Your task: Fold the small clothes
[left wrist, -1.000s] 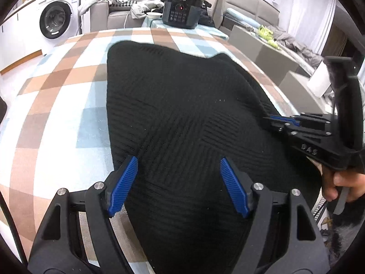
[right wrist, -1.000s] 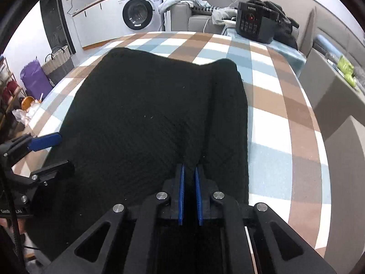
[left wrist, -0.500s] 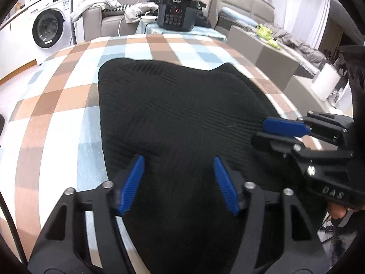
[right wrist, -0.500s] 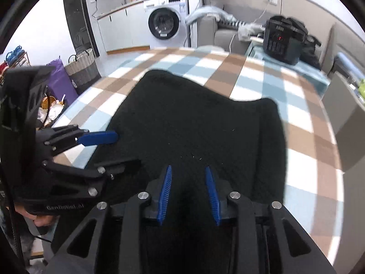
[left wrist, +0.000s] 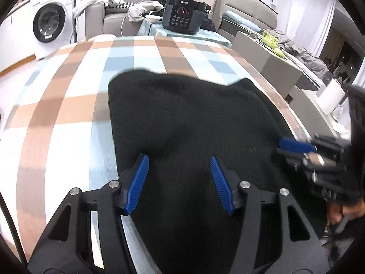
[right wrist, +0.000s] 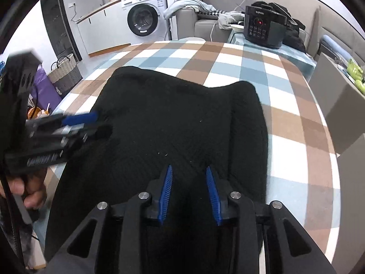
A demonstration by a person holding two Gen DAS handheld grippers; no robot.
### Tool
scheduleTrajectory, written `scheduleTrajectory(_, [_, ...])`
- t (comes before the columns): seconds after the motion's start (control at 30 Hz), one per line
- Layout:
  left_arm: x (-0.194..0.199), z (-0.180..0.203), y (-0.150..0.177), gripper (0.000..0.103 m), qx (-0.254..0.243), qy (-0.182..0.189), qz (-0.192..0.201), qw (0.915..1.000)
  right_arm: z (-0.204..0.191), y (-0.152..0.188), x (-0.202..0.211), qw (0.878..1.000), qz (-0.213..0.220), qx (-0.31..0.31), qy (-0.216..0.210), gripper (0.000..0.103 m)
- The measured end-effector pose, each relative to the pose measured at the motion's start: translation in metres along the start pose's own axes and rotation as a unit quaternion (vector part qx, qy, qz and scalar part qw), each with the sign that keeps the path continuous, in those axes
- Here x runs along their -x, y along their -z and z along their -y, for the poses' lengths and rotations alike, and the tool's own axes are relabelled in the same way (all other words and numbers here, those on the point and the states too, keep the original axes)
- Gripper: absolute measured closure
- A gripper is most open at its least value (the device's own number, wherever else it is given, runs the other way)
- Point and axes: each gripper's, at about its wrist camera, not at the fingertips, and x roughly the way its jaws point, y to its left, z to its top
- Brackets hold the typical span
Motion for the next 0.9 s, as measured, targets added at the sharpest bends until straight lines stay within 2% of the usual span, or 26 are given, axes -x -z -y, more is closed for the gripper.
scheduleTrajectory(0.23, [-0.031,-0.026,-0.039,0.048,-0.003,-0.045,0.001,0.9990,0.001,0.007,0.001,1.000,-0.008,-0.002,0.003,0.071])
scheduleTrajectory(0.37, [-0.043,-0.043,-0.047,0.050,0.010,-0.038,-0.006,0.9992,0.003,0.010,0.005,1.000,-0.009,-0.005,-0.001,0.071])
scheduleTrajectory(0.5, [-0.032,-0.037,-0.049,0.050,0.009,-0.040,0.015,0.9991,0.013,0.006,0.010,1.000,0.007,-0.029,-0.010,0.070])
scheduleTrajectory(0.57, [-0.030,-0.035,-0.049,0.050,0.003,-0.052,0.019,0.9985,0.017,0.003,0.005,0.999,0.004,-0.036,-0.013,0.071])
scheduleTrajectory(0.7, [-0.037,-0.039,-0.044,0.050,0.026,-0.056,-0.012,0.9980,0.016,0.004,0.009,0.999,0.002,-0.035,-0.009,0.070])
scheduleTrajectory(0.8, [-0.018,-0.032,-0.029,0.050,0.022,-0.053,0.000,0.9983,0.020,0.015,0.025,0.999,0.016,-0.033,0.009,0.060])
scheduleTrajectory(0.9, [0.003,-0.024,-0.008,0.050,0.032,-0.051,0.003,0.9982,0.028,0.031,0.023,0.999,-0.005,-0.047,0.006,0.065])
